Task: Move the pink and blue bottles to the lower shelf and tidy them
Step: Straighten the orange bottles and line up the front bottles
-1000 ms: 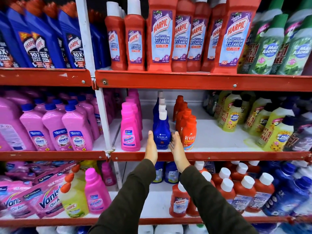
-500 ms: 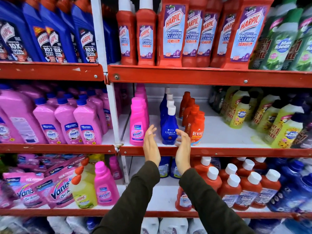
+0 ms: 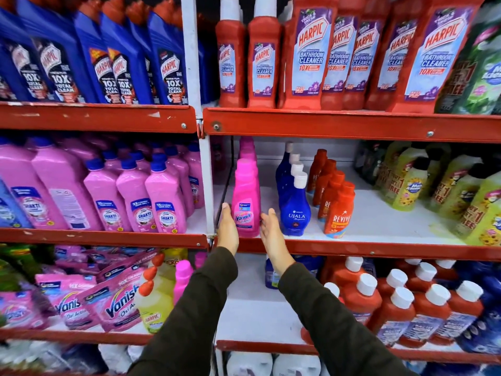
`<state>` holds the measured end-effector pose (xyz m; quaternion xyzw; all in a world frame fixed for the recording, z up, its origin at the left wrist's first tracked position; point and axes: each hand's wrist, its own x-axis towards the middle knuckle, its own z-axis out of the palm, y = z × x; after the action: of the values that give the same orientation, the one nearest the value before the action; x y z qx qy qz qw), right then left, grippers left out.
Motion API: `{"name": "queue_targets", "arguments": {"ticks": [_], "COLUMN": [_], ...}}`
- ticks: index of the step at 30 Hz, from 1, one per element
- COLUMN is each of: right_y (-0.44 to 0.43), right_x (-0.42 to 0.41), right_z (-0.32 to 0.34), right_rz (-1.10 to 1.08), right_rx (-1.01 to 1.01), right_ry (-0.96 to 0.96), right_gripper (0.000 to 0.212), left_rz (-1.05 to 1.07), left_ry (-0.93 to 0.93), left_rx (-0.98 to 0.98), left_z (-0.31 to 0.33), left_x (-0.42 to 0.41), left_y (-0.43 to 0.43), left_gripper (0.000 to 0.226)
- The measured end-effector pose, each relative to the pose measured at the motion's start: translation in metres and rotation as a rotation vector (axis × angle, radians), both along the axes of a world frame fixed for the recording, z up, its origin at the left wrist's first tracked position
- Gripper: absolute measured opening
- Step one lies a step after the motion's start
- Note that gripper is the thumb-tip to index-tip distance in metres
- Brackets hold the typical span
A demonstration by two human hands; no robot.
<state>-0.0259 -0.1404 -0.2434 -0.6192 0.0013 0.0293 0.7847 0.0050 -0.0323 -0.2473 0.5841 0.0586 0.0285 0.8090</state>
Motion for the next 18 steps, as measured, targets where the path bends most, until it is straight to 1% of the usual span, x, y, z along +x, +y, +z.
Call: {"name": "queue_targets", "arguments": {"ticks": [2,6,10,16,18], "right_y": [0.0001,-0.0012,-0.0014,-0.0022,-0.0031], "right_x": [-0.0012,-0.0013,0.0010,0.0020,0.0030], "right_z": [0.0005,0.0003,-0.0021,-0.0015,-0.0026], "right_rz": [-0.009,-0.023,-0.039,-0.024,-0.032], "right_rx": [0.010,0.022,-0.003,0.044,0.024], "right_ry": [0.004,0.014,0.006,0.040,0.026], "right_gripper": [0.030,0.037,0.035,0.033,0.032], "left_rz": [-0.011,-0.049,-0.042,-0.046,-0.040], "left_ry": [0.000,-0.008,-0.012,-0.006,-0.012], "left_rx": [0.025,0.069,0.100,0.092,0.096], "left_z": [-0.0018,0.0008,-0.0037,-0.0057,-0.0054], "left_x": [0.0020,-0.0012,-0.0005,-0.0025,-0.0041], "left_y": [0.0003,0.0001,-0.0004,-0.0020,-0.0026], "left_gripper": [0.066,0.067,0.053,0.048,0.048]}}
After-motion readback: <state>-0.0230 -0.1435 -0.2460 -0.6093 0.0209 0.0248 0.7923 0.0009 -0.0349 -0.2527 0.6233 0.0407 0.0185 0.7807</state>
